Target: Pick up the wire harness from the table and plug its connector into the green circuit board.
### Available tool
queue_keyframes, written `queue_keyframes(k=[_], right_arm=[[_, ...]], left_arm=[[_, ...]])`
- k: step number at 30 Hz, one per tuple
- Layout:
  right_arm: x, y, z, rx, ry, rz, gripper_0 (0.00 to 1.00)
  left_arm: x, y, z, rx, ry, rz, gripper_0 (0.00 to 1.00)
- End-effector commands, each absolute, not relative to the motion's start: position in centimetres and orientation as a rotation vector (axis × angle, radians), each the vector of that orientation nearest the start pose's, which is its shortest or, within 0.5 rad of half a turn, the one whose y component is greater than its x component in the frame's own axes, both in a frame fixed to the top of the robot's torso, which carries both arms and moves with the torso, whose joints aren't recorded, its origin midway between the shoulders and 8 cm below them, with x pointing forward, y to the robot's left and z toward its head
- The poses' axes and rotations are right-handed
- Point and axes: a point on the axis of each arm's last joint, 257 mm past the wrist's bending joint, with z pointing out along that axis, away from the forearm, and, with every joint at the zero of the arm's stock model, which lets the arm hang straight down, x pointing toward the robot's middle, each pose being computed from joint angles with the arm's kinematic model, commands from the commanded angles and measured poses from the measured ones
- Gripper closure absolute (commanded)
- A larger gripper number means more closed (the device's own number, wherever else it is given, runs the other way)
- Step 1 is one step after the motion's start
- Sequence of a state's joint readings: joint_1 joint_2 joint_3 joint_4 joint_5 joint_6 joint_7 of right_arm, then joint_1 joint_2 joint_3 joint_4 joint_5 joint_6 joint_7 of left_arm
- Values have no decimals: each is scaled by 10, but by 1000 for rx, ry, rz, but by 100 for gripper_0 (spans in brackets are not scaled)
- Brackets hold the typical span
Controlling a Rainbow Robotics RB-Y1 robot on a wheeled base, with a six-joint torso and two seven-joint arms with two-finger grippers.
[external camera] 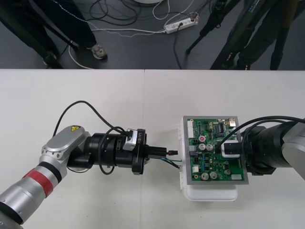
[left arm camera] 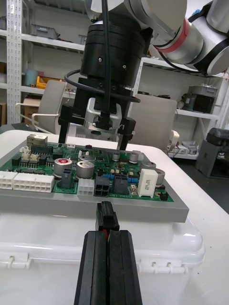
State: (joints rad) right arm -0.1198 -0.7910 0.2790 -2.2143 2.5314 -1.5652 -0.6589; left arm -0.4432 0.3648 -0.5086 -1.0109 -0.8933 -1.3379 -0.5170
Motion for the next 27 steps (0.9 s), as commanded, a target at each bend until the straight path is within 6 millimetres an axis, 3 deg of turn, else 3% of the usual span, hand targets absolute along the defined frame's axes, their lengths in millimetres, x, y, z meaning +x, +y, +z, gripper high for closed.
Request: queue_keyframes(k=[1, 27], right_arm=[[376, -245, -270, -2036, 1871, -424, 0], [376, -245, -271, -2070, 1841, -435, 0]], left_arm=[[354, -57, -224, 1346, 927, -1111, 100], [354, -71, -223, 1351, 928, -1110, 100]])
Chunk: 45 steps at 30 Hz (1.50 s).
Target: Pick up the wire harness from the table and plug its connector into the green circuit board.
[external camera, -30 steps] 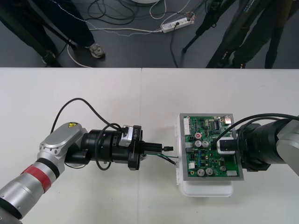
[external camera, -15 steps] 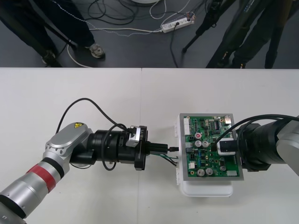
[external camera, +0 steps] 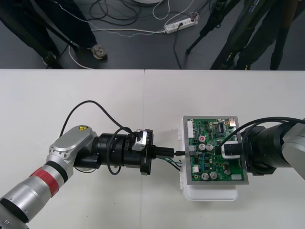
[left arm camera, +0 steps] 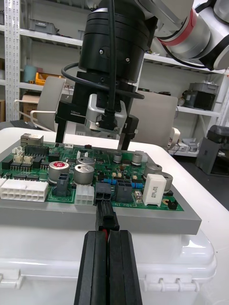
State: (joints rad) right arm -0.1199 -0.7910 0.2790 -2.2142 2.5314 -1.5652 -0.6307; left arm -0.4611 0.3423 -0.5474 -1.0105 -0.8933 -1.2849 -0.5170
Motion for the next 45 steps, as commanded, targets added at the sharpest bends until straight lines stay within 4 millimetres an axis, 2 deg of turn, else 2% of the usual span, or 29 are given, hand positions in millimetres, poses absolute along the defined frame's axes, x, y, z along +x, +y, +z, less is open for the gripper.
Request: queue_keyframes(k=[1, 21, 45], right_arm=[[376, -245, -270, -2068, 1840, -436, 0], [374, -242, -271, -2068, 1842, -417, 0], [373, -241, -272, -2066, 1844, -408, 0]], left_arm=[[354, -72, -223, 1347, 929, -1111, 100], [351, -81, -219, 1342, 921, -1127, 100], [349, -82, -225, 1356, 926, -1119, 100]])
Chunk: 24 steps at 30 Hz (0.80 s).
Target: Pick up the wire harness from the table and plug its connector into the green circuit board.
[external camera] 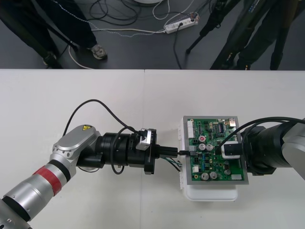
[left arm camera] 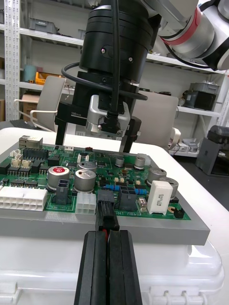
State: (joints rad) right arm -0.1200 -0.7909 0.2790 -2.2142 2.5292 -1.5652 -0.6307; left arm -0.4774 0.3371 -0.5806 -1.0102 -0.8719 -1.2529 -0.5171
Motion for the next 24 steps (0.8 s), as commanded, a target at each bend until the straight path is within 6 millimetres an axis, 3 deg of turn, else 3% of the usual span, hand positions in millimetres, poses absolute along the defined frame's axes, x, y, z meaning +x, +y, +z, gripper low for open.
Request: queue_keyframes(k=[1, 24], right_arm=[[373, -241, -271, -2063, 1846, -408, 0], [373, -241, -272, -2065, 1845, -405, 0]], left_arm=[[349, -82, -224, 1357, 924, -1119, 100], [355, -95, -219, 1349, 922, -1099, 100]])
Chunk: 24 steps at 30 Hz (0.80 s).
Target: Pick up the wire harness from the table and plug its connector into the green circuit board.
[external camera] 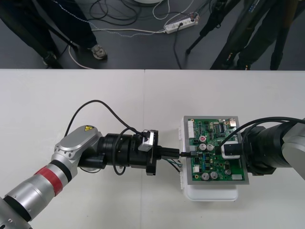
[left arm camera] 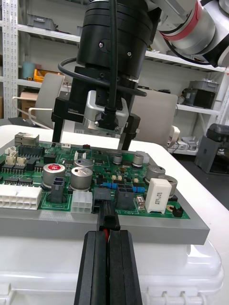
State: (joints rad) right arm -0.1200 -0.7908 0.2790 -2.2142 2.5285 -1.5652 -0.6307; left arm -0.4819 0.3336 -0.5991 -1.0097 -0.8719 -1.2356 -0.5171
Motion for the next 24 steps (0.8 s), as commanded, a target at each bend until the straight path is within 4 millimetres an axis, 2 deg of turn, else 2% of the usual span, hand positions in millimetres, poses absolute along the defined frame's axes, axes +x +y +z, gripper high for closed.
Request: queue_keyframes(k=[1, 10, 18, 24], right_arm=[[373, -242, -272, -2063, 1848, -406, 0], [372, -240, -272, -2061, 1849, -400, 0], [371, -238, -273, -2051, 1861, -381, 0], [370, -237, -273, -2044, 1866, -375, 0]], left_arm=[[355, -95, -219, 1350, 921, -1099, 100], [354, -95, -217, 1349, 915, -1103, 100], [337, -101, -216, 1377, 880, -1141, 100], [335, -103, -210, 1379, 858, -1140, 100]])
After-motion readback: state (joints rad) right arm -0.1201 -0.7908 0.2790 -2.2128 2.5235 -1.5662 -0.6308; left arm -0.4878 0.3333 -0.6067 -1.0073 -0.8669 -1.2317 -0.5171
